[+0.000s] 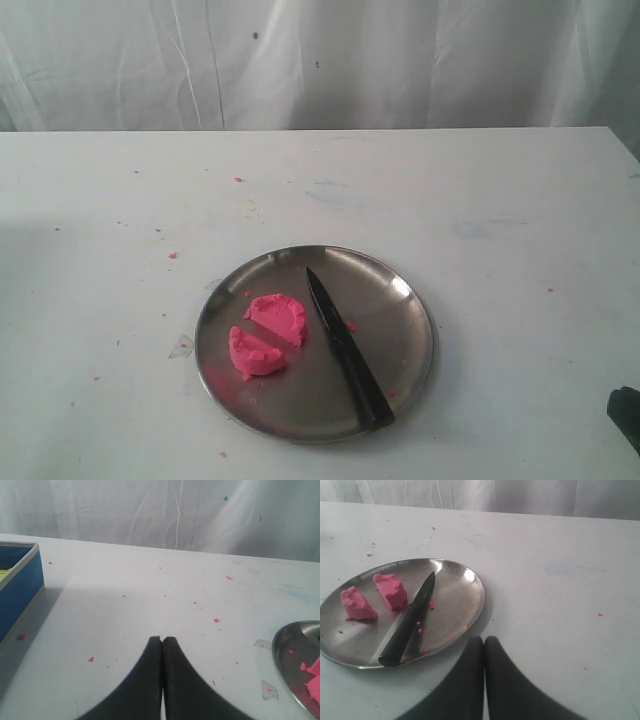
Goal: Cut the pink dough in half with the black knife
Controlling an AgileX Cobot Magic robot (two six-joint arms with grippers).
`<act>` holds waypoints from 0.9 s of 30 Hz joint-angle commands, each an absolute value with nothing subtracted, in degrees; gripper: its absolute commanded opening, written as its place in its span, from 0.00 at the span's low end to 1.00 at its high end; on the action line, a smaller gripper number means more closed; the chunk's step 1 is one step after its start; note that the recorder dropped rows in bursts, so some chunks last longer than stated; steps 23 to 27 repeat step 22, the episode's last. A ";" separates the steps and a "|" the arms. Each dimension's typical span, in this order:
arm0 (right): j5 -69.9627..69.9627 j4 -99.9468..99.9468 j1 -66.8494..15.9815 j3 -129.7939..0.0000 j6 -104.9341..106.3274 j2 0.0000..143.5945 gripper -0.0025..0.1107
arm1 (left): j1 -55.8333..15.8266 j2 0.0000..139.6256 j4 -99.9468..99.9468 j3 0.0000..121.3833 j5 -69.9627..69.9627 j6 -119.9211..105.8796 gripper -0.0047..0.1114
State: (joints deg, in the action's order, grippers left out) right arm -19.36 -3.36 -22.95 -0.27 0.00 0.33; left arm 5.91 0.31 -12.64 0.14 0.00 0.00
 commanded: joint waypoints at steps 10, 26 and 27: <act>-19.31 -2.93 -22.85 0.00 0.00 0.00 0.02 | 6.03 0.00 -12.98 0.00 0.00 0.00 0.04; -19.31 -2.93 -22.85 0.00 0.00 0.00 0.02 | 5.52 0.00 -12.98 0.00 0.00 0.00 0.04; -19.31 -2.93 -22.85 0.00 0.00 0.00 0.02 | 5.52 0.00 -12.98 0.00 0.00 0.00 0.04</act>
